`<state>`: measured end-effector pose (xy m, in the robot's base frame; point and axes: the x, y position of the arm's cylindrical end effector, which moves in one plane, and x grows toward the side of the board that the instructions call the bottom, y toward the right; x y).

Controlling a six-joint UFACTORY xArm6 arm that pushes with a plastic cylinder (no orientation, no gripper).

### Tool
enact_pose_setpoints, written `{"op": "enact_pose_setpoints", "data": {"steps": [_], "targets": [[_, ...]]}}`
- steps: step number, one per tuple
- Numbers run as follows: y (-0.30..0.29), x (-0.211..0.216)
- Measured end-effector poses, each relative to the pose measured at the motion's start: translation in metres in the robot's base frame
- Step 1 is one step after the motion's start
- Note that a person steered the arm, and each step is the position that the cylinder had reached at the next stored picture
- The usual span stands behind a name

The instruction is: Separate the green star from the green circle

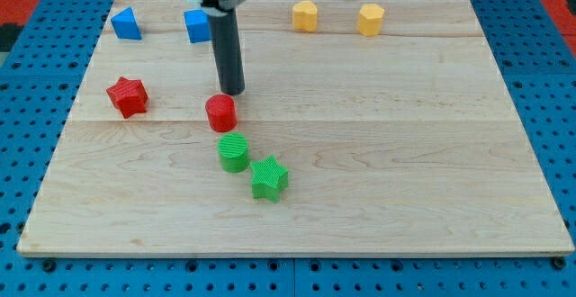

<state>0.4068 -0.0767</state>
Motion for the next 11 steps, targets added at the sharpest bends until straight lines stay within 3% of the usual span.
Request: {"op": "enact_pose_setpoints", "data": {"steps": [1,2,3,4,5,7,8,9,11], "targets": [[-0.005,0.033],[-0.064,0.045],[-0.045,0.045],[0.017,0.037],[0.031,0.096],[0.042,0.147],[0.123,0.146],[0.15,0.156],[0.095,0.122]]}}
